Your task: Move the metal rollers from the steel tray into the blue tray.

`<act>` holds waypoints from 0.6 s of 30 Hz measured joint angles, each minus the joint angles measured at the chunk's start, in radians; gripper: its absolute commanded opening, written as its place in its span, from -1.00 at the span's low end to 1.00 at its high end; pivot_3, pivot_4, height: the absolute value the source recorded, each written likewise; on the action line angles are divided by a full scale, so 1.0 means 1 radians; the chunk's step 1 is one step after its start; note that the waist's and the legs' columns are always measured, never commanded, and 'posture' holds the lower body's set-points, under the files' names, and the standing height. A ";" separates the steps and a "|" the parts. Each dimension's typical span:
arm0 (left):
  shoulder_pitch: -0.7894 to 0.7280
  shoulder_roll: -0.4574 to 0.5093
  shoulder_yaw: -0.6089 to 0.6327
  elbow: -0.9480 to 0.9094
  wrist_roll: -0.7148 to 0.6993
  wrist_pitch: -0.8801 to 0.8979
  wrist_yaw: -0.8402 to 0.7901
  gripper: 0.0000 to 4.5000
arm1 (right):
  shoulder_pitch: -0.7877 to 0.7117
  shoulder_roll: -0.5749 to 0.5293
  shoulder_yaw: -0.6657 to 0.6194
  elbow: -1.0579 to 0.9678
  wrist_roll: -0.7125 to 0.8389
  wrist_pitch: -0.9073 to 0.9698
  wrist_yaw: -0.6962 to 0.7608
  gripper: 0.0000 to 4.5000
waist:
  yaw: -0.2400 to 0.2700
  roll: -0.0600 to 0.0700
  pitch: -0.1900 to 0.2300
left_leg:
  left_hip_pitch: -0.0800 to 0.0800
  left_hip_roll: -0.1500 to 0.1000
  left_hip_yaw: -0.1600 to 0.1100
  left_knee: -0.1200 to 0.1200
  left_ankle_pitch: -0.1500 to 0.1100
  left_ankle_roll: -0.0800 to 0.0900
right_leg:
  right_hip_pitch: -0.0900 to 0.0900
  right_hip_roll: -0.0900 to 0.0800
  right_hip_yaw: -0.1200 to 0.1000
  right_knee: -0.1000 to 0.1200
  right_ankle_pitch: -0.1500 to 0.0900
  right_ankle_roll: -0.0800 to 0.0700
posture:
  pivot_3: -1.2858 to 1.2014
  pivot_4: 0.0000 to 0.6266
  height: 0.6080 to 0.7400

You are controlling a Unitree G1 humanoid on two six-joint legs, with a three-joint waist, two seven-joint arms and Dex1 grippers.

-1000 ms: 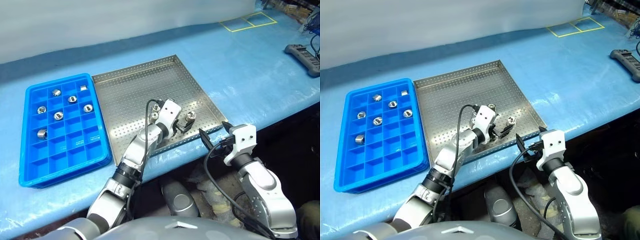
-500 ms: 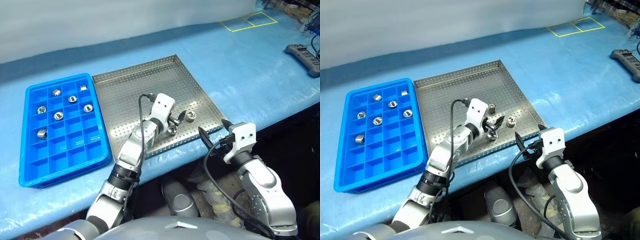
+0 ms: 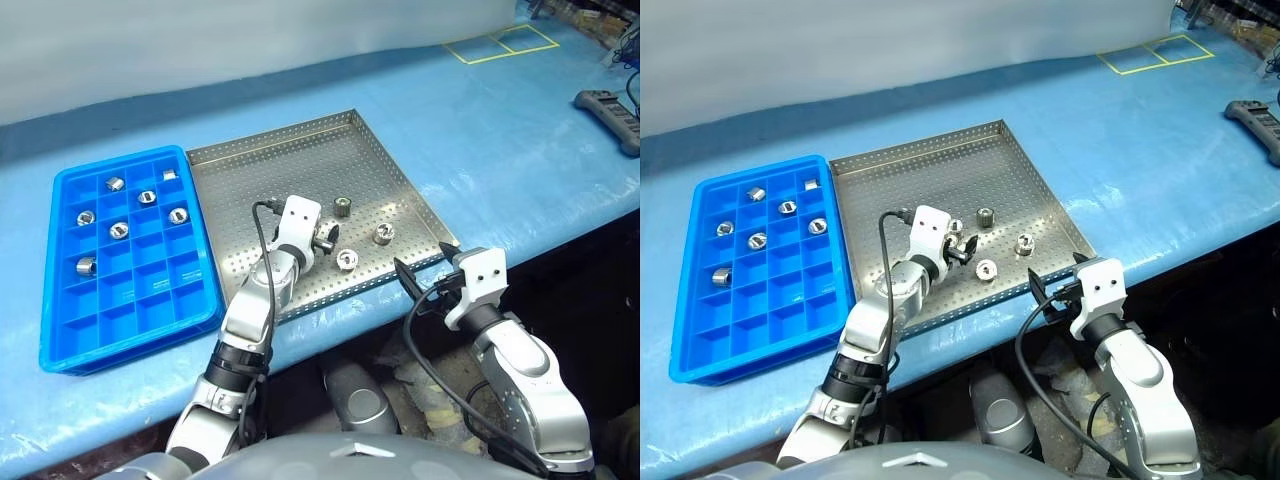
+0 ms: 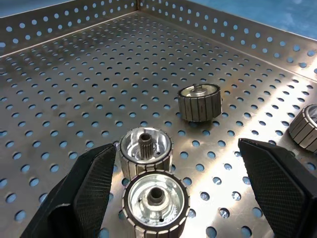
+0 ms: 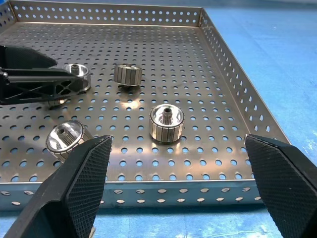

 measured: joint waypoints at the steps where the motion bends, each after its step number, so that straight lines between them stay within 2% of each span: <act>1: 0.001 0.000 0.000 0.004 -0.001 0.002 0.002 0.92 | 0.000 0.000 0.000 0.000 0.000 0.000 0.001 1.00 | 0.001 0.000 0.000 | 0.000 0.000 0.000 0.000 0.000 0.000 | 0.000 0.000 0.000 0.000 0.000 0.000 | -0.30 -0.52 1.00; 6: 0.001 0.001 0.000 0.022 -0.005 0.034 0.001 0.92 | 0.000 0.000 0.000 0.002 -0.002 0.000 0.009 1.00 | 0.001 0.000 0.000 | 0.000 0.000 0.000 0.000 0.000 0.000 | 0.000 0.000 0.000 0.000 0.000 0.000 | -0.30 -0.52 1.00; 9: 0.001 0.001 0.006 0.038 -0.007 0.039 0.000 0.67 | -0.001 0.000 0.000 0.008 -0.006 0.000 0.009 1.00 | 0.001 0.000 0.000 | 0.000 0.000 0.000 0.000 0.000 0.000 | 0.000 0.000 0.000 0.000 0.000 0.000 | -0.30 -0.52 1.00; 15: 0.001 0.001 0.012 0.042 -0.009 0.035 -0.006 -0.21 | -0.001 0.001 0.009 0.022 -0.009 0.000 0.011 1.00 | 0.005 0.000 0.000 | 0.000 0.000 0.000 0.000 0.000 0.000 | 0.000 0.000 0.000 0.000 0.000 0.000 | -0.29 -0.52 1.00; 18: 0.001 0.001 0.012 0.044 -0.009 0.031 -0.008 -0.23 | -0.003 0.001 0.009 0.023 -0.009 0.000 0.011 1.00 | 0.006 0.000 0.000 | 0.000 0.000 0.000 0.000 0.000 0.000 | 0.000 0.000 0.000 0.000 0.000 0.000 | -0.29 -0.52 1.00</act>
